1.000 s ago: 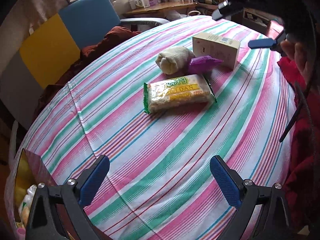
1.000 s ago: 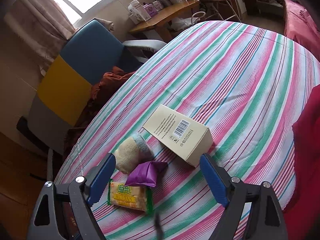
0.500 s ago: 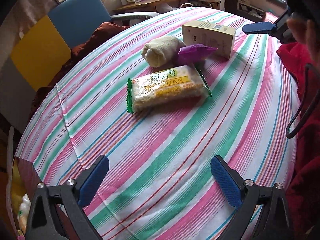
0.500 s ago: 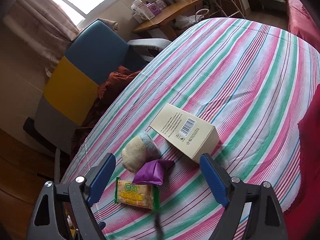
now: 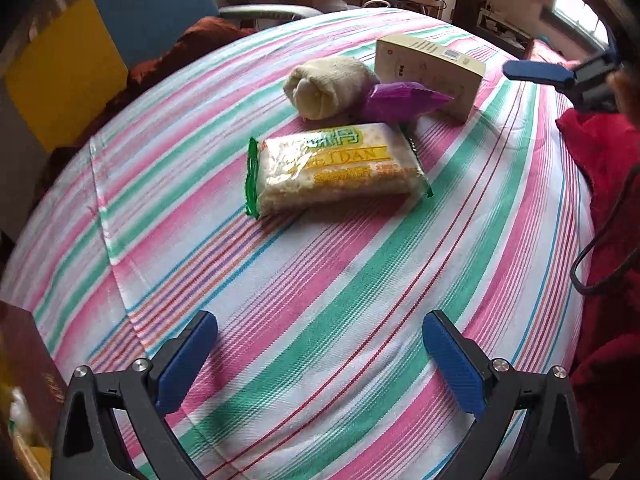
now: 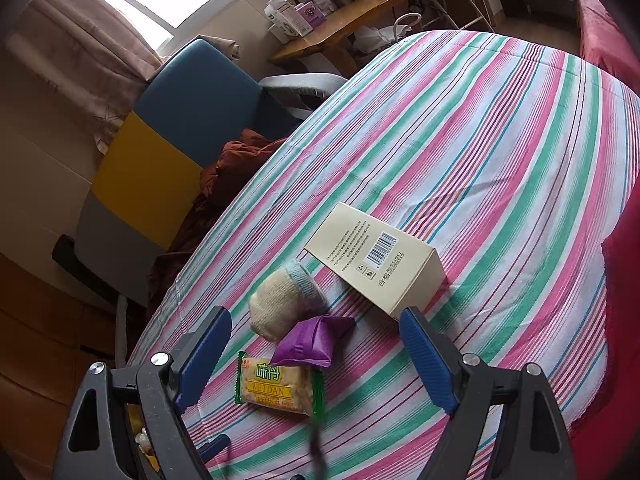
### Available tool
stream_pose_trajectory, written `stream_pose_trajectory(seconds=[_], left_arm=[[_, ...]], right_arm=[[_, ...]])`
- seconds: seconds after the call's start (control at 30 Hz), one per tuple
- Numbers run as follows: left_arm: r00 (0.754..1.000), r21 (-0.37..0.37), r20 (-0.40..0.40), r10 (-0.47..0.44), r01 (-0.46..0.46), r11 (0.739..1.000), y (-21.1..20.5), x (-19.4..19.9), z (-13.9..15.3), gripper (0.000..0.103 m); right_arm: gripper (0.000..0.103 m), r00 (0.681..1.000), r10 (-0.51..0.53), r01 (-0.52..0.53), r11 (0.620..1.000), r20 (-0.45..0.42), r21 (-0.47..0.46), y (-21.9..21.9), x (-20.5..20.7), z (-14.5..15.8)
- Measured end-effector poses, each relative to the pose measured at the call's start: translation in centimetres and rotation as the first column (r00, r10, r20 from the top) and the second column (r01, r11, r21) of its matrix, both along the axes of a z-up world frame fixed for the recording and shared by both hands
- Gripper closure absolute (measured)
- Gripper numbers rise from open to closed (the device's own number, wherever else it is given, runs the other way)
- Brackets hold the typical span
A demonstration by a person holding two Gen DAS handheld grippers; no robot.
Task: Organize objects
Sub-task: 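Grasp the WEIDAN cracker packet with left tool while right tool approaches the cream box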
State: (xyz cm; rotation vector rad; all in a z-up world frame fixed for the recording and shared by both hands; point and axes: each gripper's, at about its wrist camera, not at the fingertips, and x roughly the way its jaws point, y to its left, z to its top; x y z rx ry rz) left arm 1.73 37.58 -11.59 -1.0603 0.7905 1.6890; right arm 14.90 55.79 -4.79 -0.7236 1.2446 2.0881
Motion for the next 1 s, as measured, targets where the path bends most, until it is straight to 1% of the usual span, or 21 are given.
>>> stream_pose_trajectory(seconds=[0.1, 0.23, 0.4, 0.5, 0.6, 0.7, 0.77, 0.87, 0.9, 1.0], left_arm=[[1.0, 0.001, 0.0, -0.006, 0.006, 1.0, 0.1, 0.0, 0.0, 0.0], [1.0, -0.004, 0.021, -0.001, 0.001, 1.0, 0.3, -0.4, -0.1, 0.0], [0.999, -0.056, 0.028, -0.031, 0.033, 0.998, 1.2, -0.5, 0.3, 0.0], [0.996, -0.081, -0.022, -0.089, 0.087, 0.993, 1.6, -0.3, 0.8, 0.0], [0.979, -0.111, -0.09, -0.182, 0.172, 0.979, 2.2, 0.1, 1.6, 0.0], [0.948, -0.127, -0.149, -0.283, 0.265, 0.956, 3.1, 0.3, 2.4, 0.0], [0.912, -0.135, -0.195, -0.359, 0.338, 0.931, 3.7, 0.6, 2.8, 0.0], [0.837, -0.163, -0.258, -0.482, 0.454, 0.876, 4.2, 0.7, 2.9, 0.0], [0.801, -0.186, -0.279, -0.529, 0.496, 0.848, 4.6, 1.0, 2.7, 0.0], [0.733, -0.227, -0.311, -0.605, 0.561, 0.796, 5.5, 1.5, 2.3, 0.0]], right_arm=[[0.015, 1.0, 0.0, 0.0, 1.0, 0.0, -0.001, 0.0, 0.0, 0.0], [0.015, 1.0, -0.001, 0.001, 1.0, 0.001, -0.002, 0.0, 0.0, -0.1], [0.015, 1.0, -0.002, 0.002, 1.0, -0.002, -0.007, 0.0, 0.0, -0.2], [0.015, 1.0, -0.002, 0.002, 1.0, -0.006, -0.012, -0.1, 0.1, -0.4], [0.015, 1.0, -0.006, 0.005, 1.0, -0.016, -0.017, -0.1, 0.3, -0.4], [0.015, 1.0, -0.013, 0.013, 1.0, -0.027, -0.023, -0.1, 0.7, -0.5], [0.015, 0.999, -0.023, 0.023, 0.999, -0.034, -0.027, 0.1, 0.8, -0.5], [0.015, 0.998, -0.047, 0.045, 0.998, -0.049, -0.038, 0.3, 1.3, -0.6], [0.015, 0.997, -0.052, 0.05, 0.998, -0.052, -0.041, 0.4, 1.5, -0.6], [0.015, 0.996, -0.061, 0.058, 0.997, -0.059, -0.056, 0.6, 1.8, -0.8]])
